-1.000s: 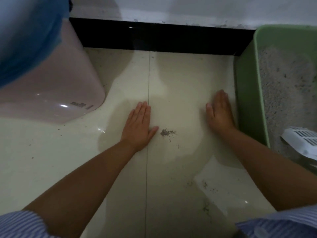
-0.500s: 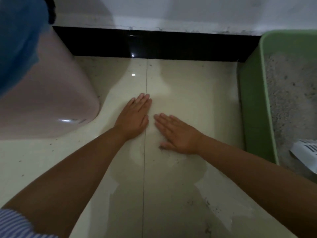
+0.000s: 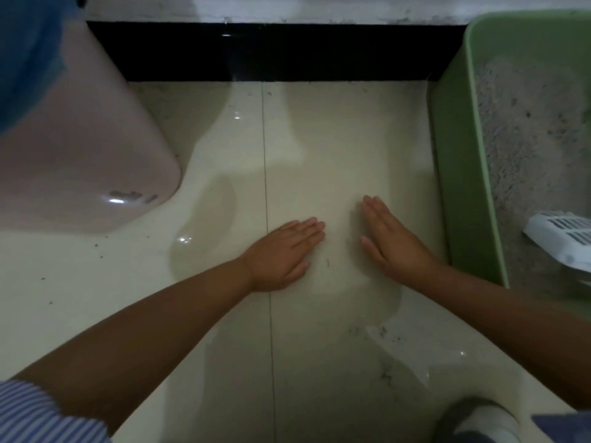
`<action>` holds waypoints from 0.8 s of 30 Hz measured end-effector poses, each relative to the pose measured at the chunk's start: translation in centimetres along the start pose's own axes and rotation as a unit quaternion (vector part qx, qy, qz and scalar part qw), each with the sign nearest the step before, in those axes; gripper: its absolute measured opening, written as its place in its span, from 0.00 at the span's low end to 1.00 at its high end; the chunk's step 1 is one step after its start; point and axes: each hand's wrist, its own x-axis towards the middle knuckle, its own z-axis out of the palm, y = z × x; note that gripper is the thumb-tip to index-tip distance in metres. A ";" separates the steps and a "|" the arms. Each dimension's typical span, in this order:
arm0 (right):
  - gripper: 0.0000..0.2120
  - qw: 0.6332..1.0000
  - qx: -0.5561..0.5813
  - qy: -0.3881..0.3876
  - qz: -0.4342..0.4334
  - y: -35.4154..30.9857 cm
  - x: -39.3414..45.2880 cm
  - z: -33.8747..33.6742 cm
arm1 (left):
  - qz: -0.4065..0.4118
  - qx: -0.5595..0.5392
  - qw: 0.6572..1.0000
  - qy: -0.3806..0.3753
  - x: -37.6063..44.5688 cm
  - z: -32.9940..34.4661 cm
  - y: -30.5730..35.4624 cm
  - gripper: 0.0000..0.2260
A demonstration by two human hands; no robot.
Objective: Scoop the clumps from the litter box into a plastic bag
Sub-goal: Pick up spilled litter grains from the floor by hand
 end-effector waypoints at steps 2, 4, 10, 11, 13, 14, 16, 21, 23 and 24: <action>0.35 0.999 0.001 -0.004 0.040 0.0 0.2 0.6 | -0.023 -0.042 0.998 0.035 -0.4 0.2 1.3 0.23; 0.36 0.998 -0.002 0.004 0.067 -0.1 0.1 1.1 | -0.067 -0.058 0.993 0.076 -0.7 0.1 1.8 0.23; 0.40 0.996 -0.076 -0.023 0.039 0.3 -0.5 2.4 | -0.182 -0.008 0.983 0.035 -1.4 -0.8 1.1 0.26; 0.39 0.996 -0.082 -0.020 0.042 0.3 -0.5 2.5 | -0.202 -0.004 0.978 0.042 -1.4 -0.9 1.3 0.26; 0.40 0.995 -0.089 -0.018 0.044 0.2 -0.4 2.6 | -0.236 -0.035 0.970 0.051 -1.1 -1.0 1.9 0.26; 0.42 0.994 -0.094 -0.025 0.045 0.2 -0.5 2.4 | -0.246 -0.042 0.968 0.038 -0.6 -0.9 2.1 0.26; 0.47 0.993 -0.097 -0.048 0.054 0.0 -0.6 2.1 | -0.268 -0.057 0.962 0.016 0.3 -1.2 2.5 0.24; 0.41 0.984 -0.105 -0.121 0.080 -1.2 -0.3 0.9 | -0.316 -0.090 0.945 0.014 2.0 -1.8 3.4 0.15; 0.35 0.979 -0.105 -0.165 0.064 -1.5 -0.1 0.0 | -0.323 -0.091 0.942 0.017 2.2 -1.9 3.3 0.11; 0.35 0.976 -0.116 -0.178 0.051 -1.5 0.0 -0.4 | -0.322 -0.090 0.942 0.015 2.2 -2.1 3.3 0.10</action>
